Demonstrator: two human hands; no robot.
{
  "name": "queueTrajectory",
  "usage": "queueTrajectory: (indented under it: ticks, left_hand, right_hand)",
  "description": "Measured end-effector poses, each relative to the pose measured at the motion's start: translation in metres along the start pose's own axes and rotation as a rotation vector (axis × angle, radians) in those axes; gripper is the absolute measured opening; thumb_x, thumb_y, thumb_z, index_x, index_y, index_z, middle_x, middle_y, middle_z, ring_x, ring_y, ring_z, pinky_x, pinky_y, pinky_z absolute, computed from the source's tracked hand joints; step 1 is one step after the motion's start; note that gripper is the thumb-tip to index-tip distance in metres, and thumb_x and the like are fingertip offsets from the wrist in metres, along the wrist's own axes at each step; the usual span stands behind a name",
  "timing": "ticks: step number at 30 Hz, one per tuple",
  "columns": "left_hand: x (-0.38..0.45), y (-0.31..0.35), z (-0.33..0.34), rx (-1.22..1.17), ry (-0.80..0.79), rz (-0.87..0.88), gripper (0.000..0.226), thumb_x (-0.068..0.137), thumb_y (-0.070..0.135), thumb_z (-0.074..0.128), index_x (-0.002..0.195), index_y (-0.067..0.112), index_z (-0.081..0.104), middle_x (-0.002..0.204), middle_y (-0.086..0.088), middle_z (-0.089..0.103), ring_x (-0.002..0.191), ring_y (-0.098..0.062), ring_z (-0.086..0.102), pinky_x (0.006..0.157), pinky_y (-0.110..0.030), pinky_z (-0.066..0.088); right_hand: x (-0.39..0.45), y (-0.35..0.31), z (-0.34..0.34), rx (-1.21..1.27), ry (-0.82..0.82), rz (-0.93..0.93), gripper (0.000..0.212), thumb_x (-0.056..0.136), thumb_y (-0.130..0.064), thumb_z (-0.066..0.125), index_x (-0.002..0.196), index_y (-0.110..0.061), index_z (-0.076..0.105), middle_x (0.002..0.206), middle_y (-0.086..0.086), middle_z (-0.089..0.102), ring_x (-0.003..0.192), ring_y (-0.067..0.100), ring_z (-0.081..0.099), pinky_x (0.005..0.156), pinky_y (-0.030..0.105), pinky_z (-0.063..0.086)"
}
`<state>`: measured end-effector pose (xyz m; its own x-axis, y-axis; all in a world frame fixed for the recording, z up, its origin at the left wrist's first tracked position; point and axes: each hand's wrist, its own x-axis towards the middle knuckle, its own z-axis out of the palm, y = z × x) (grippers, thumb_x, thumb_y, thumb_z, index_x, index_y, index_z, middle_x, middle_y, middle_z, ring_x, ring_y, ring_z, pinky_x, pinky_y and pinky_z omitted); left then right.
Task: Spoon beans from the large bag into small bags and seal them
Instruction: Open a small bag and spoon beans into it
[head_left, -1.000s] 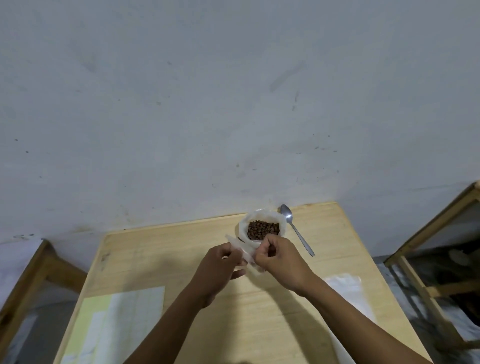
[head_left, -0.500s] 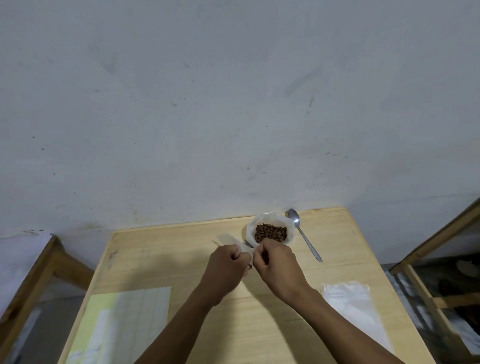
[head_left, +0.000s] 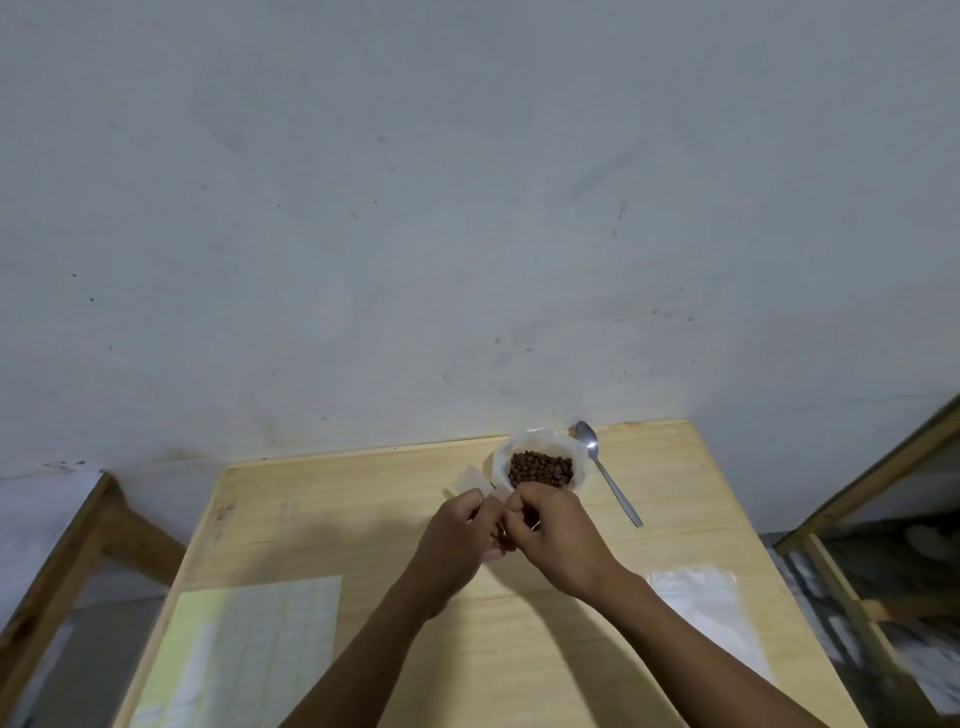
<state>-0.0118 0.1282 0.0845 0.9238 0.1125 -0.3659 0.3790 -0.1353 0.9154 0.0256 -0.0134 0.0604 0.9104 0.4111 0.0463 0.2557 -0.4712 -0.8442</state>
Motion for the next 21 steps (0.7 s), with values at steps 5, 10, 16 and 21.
queueTrajectory:
  ticks: [5, 10, 16, 21]
  left_hand:
    - [0.003, -0.008, -0.008, 0.188, -0.039, 0.100, 0.031, 0.100, 0.017, 0.047, 0.081, -0.003, 0.061, 0.078, -0.011, 0.073, 0.080, -0.016, 0.074, 0.081, -0.040, 0.061]
    - [0.000, -0.011, -0.003, 0.383, 0.016, 0.169, 0.034, 0.086, 0.005, 0.055, 0.056, 0.001, 0.038, 0.056, -0.017, 0.052, 0.073, -0.003, 0.073, 0.057, -0.030, 0.037]
    - [0.006, -0.004, -0.008, 0.336, 0.065, 0.157, 0.039, 0.082, 0.009, 0.063, 0.052, 0.016, 0.038, 0.053, -0.016, 0.048, 0.061, -0.011, 0.073, 0.055, -0.036, 0.043]
    - [0.007, -0.009, -0.014, 0.397, 0.097, 0.172, 0.023, 0.076, 0.011, 0.061, 0.067, 0.017, 0.040, 0.061, -0.016, 0.057, 0.058, -0.019, 0.069, 0.057, -0.036, 0.044]
  right_hand:
    - [-0.002, 0.001, -0.002, 0.056, 0.034, 0.114, 0.024, 0.090, -0.014, 0.059, 0.067, -0.017, 0.054, 0.061, -0.002, 0.059, 0.056, 0.008, 0.051, 0.056, 0.024, 0.043]
    - [0.011, 0.008, -0.009, 0.000, 0.274, 0.233, 0.021, 0.086, -0.014, 0.052, 0.066, -0.009, 0.046, 0.064, 0.013, 0.060, 0.053, 0.015, 0.049, 0.052, 0.040, 0.047]
    - [0.008, 0.001, -0.015, -0.011, -0.101, 0.102, 0.018, 0.089, -0.026, 0.066, 0.106, -0.021, 0.063, 0.090, -0.005, 0.066, 0.071, 0.007, 0.061, 0.063, 0.020, 0.050]
    - [0.008, -0.004, -0.030, 0.044, -0.065, 0.120, 0.041, 0.088, 0.005, 0.048, 0.119, -0.016, 0.065, 0.105, -0.004, 0.066, 0.074, 0.010, 0.064, 0.061, 0.023, 0.055]
